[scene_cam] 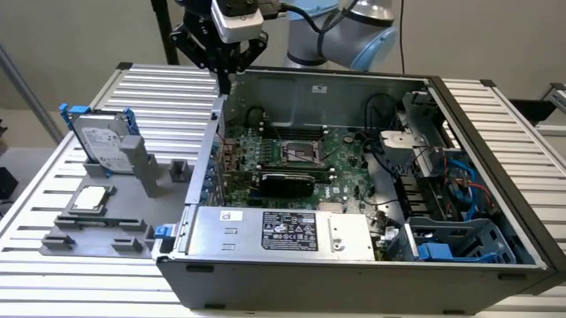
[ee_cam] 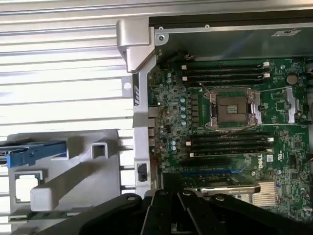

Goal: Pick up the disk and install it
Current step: 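Reach for the disk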

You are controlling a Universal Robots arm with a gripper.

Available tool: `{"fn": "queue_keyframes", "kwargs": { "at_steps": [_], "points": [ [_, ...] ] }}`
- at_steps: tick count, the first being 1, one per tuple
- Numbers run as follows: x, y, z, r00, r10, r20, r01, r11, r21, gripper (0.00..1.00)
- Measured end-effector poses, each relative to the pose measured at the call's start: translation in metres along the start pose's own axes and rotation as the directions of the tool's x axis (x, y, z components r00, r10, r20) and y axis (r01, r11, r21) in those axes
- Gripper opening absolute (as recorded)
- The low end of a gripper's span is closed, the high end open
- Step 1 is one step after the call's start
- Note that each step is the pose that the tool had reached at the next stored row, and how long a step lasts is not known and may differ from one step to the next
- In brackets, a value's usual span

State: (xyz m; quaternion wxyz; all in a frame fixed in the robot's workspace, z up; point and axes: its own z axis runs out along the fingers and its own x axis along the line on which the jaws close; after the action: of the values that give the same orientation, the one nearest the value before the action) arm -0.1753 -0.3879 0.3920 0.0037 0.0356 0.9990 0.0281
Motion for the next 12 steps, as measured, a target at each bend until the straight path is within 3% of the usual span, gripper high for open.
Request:
{"fn": "queue_keyframes", "kwargs": {
  "at_steps": [12],
  "points": [
    [0.055, 0.0073, 0.0032, 1.0000, 0.000, -0.0004, 0.000, 1.0000, -0.0005, 0.00]
  ]
}}
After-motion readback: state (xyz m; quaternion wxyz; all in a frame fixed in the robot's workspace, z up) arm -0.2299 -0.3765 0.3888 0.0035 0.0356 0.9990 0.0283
